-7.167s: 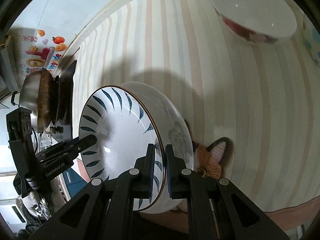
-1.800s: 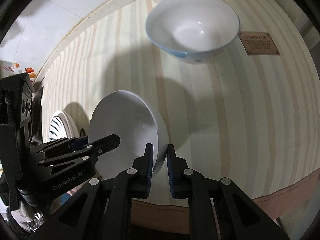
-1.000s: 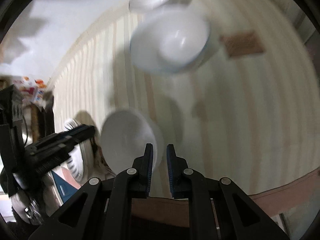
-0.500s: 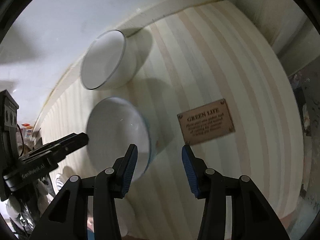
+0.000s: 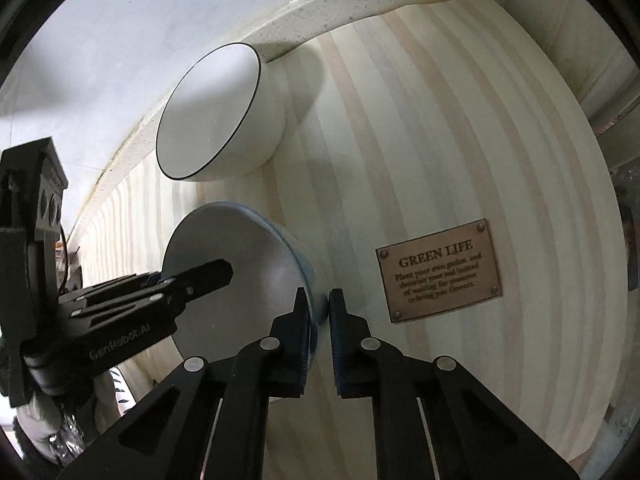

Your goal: Organize plates and bowls

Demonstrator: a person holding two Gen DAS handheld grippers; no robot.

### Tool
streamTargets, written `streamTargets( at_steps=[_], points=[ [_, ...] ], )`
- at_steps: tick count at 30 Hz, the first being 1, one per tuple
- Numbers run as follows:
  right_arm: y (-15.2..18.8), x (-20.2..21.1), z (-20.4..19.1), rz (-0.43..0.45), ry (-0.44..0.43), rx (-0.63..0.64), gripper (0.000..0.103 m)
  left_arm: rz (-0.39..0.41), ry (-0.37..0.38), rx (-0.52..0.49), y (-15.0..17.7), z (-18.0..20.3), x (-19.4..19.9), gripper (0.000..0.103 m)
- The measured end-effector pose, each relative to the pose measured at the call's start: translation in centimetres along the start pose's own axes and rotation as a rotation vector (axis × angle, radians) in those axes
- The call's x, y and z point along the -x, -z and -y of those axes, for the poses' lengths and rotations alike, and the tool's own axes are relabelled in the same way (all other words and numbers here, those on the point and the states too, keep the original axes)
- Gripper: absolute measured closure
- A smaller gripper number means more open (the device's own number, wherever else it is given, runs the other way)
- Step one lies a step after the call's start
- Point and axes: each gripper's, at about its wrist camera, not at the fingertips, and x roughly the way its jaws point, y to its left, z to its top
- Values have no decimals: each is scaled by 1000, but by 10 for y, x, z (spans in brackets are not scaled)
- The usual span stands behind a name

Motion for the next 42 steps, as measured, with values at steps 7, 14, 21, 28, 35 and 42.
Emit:
streamTargets(
  at_steps=[7,14,21,28,35,42],
  points=[
    [1,8,-18,6,-1,37,92,33,-20,-4,12,2,26,84],
    [31,39,-48,12,-15,93,92,70,-36,-8,50,-3,71,84],
    [85,65,-73,1,-54,154,92,89,-43,11,95,-18,103,84],
    [134,61,-85,-41,-71,155,92,76,-71,12,135,-28,105,84],
    [149,35,-81,-98,-69,137,92,28,-83,28,151,-37,85,84],
    [151,17,-73,-129,-36,116,92,-9,-103,3,146,-34,65,84]
  ],
)
